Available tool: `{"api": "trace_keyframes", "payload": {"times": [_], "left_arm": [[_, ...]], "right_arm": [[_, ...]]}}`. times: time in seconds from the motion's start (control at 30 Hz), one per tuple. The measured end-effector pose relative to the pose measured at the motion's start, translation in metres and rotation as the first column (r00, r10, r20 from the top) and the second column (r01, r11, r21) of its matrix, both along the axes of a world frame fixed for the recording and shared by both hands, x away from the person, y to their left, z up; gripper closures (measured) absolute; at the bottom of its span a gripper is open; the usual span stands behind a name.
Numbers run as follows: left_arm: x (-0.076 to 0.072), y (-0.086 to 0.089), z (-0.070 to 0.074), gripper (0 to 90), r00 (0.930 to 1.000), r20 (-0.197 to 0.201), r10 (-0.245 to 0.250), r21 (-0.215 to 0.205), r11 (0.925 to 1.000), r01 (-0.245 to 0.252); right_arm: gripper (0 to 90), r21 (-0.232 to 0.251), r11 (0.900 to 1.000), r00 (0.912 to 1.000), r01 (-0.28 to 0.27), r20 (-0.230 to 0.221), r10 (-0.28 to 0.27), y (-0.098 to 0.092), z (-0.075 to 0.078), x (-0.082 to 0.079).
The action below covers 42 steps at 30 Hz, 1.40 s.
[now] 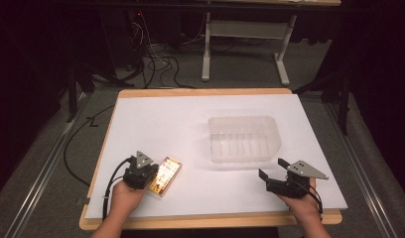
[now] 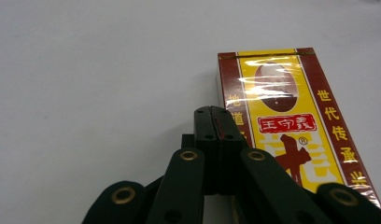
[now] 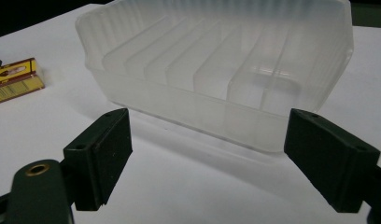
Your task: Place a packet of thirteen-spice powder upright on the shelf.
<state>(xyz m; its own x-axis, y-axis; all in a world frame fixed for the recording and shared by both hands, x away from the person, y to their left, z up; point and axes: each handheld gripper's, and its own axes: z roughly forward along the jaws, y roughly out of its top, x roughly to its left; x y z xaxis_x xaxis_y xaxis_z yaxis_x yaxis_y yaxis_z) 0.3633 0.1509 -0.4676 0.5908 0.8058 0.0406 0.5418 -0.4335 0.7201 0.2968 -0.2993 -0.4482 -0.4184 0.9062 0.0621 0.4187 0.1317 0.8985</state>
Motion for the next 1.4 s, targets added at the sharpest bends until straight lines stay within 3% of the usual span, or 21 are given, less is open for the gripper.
{"api": "trace_keyframes", "payload": {"times": [0.13, 0.3, 0.37, 0.43, 0.57, 0.83, 0.87, 0.97, 1.0, 1.03, 1.1, 1.13, 1.17, 1.3, 1.4], "left_arm": [[-0.001, -0.016, -0.001, 90.0, 0.9991, -0.001, -0.042, -0.004, 0.9991, 0.042], [-0.002, -0.017, 0.002, 88.3, 0.9995, 0.006, -0.031, -0.020, 0.9993, 0.031], [-0.004, -0.012, 0.006, 83.4, 0.9997, 0.013, -0.019, -0.025, 0.9995, 0.020], [-0.004, -0.008, 0.012, 78.7, 0.9999, 0.013, -0.004, -0.001, 1.0000, 0.004], [-0.007, -0.002, 0.029, 66.1, 1.0000, -0.005, 0.005, -0.020, 0.9998, -0.005], [-0.010, -0.013, 0.043, 41.2, 0.9968, -0.074, -0.031, 0.033, 0.9989, 0.033], [-0.014, -0.022, 0.041, 38.8, 0.9950, -0.097, 0.021, -0.002, 0.9998, -0.022], [-0.015, -0.025, 0.043, 33.7, 0.9942, -0.106, 0.015, 0.032, 0.9994, -0.012], [-0.014, -0.026, 0.046, 32.3, 0.9917, -0.128, -0.015, 0.071, 0.9971, 0.024], [-0.014, -0.026, 0.046, 31.3, 0.9917, -0.128, -0.015, 0.071, 0.9971, 0.024], [-0.013, -0.029, 0.049, 30.0, 0.9879, -0.144, -0.057, 0.114, 0.9907, 0.074], [-0.013, -0.029, 0.049, 29.3, 0.9879, -0.144, -0.057, 0.114, 0.9907, 0.074], [-0.013, -0.032, 0.049, 28.1, 0.9817, -0.176, -0.072, 0.124, 0.9877, 0.095], [-0.013, -0.036, 0.048, 23.9, 0.9735, -0.211, -0.088, 0.143, 0.9824, 0.120], [-0.011, -0.043, 0.045, 20.5, 0.9616, -0.256, -0.099, 0.171, 0.9746, 0.145]], "right_arm": [[15.6, 0.001, 1.000, 1.0000, -0.001, -0.008, 0.001, 0.000, -0.001, 0.000], [15.6, 0.005, 1.000, 0.9999, 0.001, -0.012, -0.001, -0.001, -0.002, 0.000], [15.7, 0.005, 1.000, 0.9999, 0.001, -0.012, -0.001, -0.001, -0.002, 0.000], [15.7, 0.014, 1.000, 0.9999, 0.003, -0.014, -0.003, -0.001, -0.002, -0.001], [15.7, 0.017, 1.000, 0.9999, 0.009, -0.008, -0.008, -0.001, -0.001, -0.003], [15.6, 0.016, 1.000, 0.9999, -0.004, -0.015, 0.004, 0.000, -0.001, -0.002], [15.6, 0.014, 1.000, 0.9998, -0.004, -0.017, 0.004, 0.001, -0.001, -0.002], [15.5, 0.010, 1.000, 0.9998, -0.011, -0.019, 0.011, 0.001, -0.001, -0.002], [15.5, 0.008, 1.000, 0.9997, -0.013, -0.019, 0.013, 0.001, -0.002, -0.001], [15.5, 0.008, 1.000, 0.9997, -0.012, -0.021, 0.013, 0.001, -0.002, -0.001], [15.5, 0.010, 1.000, 0.9997, -0.010, -0.024, 0.011, 0.001, -0.002, -0.001], [15.5, 0.010, 1.000, 0.9997, -0.010, -0.024, 0.011, 0.001, -0.002, -0.001], [15.5, 0.009, 1.000, 0.9997, -0.010, -0.023, 0.011, 0.001, -0.001, -0.002], [15.6, 0.005, 1.000, 0.9997, -0.007, -0.024, 0.007, 0.001, -0.001, -0.001], [15.7, 0.004, 1.000, 0.9997, -0.007, -0.024, 0.007, 0.001, -0.001, -0.001]]}}
